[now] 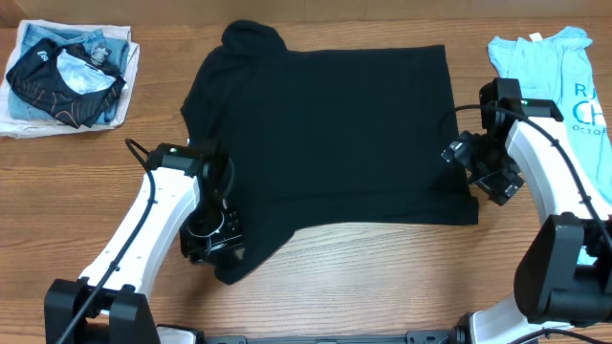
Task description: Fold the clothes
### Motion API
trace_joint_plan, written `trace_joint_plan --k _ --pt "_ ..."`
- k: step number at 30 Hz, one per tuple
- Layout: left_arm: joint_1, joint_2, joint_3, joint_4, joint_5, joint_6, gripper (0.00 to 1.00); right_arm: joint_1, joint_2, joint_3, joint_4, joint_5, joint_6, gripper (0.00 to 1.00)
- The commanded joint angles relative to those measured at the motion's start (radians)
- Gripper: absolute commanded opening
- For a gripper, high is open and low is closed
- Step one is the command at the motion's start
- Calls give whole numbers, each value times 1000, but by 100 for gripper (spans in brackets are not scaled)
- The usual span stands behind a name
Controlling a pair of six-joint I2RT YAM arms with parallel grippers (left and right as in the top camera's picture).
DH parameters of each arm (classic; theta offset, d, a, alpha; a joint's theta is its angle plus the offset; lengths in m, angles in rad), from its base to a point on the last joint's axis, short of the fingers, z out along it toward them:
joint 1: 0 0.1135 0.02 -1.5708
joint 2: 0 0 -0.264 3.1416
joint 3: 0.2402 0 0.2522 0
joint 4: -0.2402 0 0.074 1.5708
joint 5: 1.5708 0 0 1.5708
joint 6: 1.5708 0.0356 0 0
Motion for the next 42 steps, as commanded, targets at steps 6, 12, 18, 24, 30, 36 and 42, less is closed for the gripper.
trace_joint_plan --k 6,12,18,24,30,36,42 --pt "-1 -15 -86 84 -97 -130 86 -1 -12 -5 7 -8 1 100" --pt "-1 -15 -198 197 -62 -137 85 -1 -12 -5 21 -9 1 100" --pt "-1 -15 -262 261 -31 -137 68 -1 -12 -5 21 -9 1 100" --pt "-1 -15 -274 269 -23 -134 33 -1 -12 -5 22 -9 1 100" --pt "-1 -15 -270 259 44 -123 4 -1 -12 -5 25 -9 1 100" --pt "-1 -16 -217 225 150 -79 4 -1 -12 -5 39 -9 1 100" --pt "-1 -16 -76 154 150 -64 4 -1 -12 -5 40 -9 2 100"
